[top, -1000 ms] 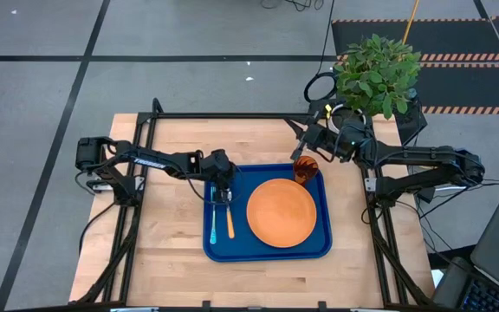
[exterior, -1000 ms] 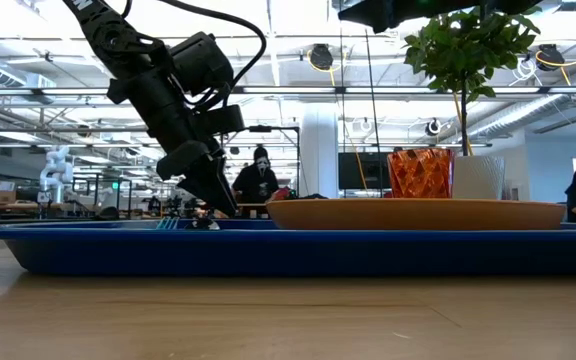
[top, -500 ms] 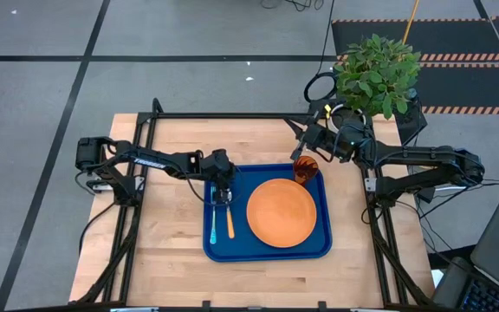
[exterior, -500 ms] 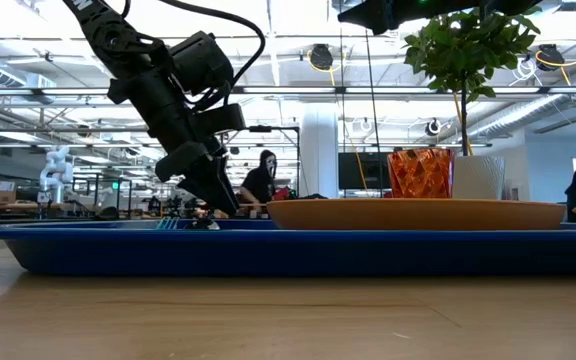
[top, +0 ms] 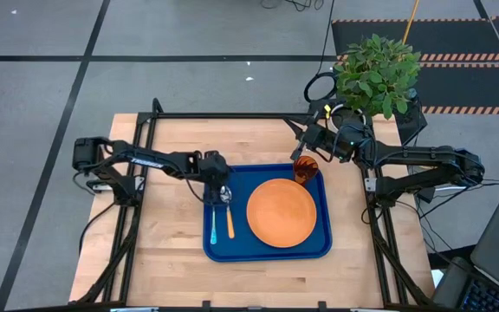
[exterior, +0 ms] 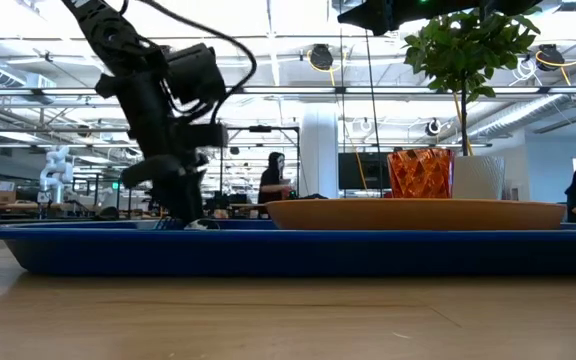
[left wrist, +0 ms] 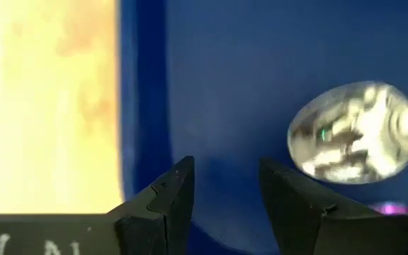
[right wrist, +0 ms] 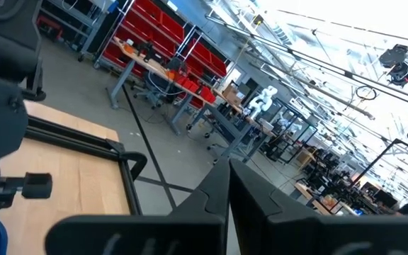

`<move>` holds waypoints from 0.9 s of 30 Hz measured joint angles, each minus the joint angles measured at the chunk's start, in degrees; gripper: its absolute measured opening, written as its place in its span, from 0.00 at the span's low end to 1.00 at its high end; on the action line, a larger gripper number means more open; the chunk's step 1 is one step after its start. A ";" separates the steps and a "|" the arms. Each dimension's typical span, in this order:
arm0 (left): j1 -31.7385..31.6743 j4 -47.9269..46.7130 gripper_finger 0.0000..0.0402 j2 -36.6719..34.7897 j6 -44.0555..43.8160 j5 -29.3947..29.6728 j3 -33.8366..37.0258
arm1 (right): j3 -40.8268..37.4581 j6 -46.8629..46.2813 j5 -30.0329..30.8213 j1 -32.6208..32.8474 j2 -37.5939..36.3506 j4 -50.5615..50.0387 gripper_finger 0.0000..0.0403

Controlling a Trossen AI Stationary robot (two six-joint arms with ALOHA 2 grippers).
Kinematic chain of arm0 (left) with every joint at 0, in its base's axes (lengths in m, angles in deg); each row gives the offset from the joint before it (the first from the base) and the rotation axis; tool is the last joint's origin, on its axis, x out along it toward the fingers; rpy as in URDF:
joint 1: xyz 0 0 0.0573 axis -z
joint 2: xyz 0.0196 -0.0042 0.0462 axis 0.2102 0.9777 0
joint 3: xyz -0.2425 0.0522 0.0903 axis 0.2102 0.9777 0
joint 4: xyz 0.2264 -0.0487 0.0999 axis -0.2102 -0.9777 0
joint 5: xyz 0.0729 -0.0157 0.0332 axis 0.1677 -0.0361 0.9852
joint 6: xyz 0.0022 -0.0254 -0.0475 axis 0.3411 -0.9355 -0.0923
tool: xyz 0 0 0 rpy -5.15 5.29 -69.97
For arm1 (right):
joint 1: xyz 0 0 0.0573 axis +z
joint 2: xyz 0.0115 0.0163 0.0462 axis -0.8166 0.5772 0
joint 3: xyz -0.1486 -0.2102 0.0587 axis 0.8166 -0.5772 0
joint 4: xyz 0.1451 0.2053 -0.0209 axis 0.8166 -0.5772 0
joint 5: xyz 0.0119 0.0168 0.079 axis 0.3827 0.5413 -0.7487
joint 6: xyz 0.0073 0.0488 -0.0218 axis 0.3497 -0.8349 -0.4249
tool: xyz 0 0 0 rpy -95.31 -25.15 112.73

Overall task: Pick and place plate/cup/fork/spoon on tray
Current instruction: Adjust the orange spoon on the blue tray

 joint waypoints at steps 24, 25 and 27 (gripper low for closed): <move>5.14 -0.01 0.40 -4.32 -2.01 -2.63 -0.04 | 0.00 0.00 0.02 0.00 0.00 -0.37 0.00; 5.04 0.06 0.40 -3.91 -2.06 -2.63 -0.04 | -0.01 0.00 0.02 0.00 0.00 -0.35 0.00; 4.76 0.00 0.40 -3.75 -2.18 -2.25 0.05 | -0.02 0.00 0.02 0.00 0.00 -0.35 0.00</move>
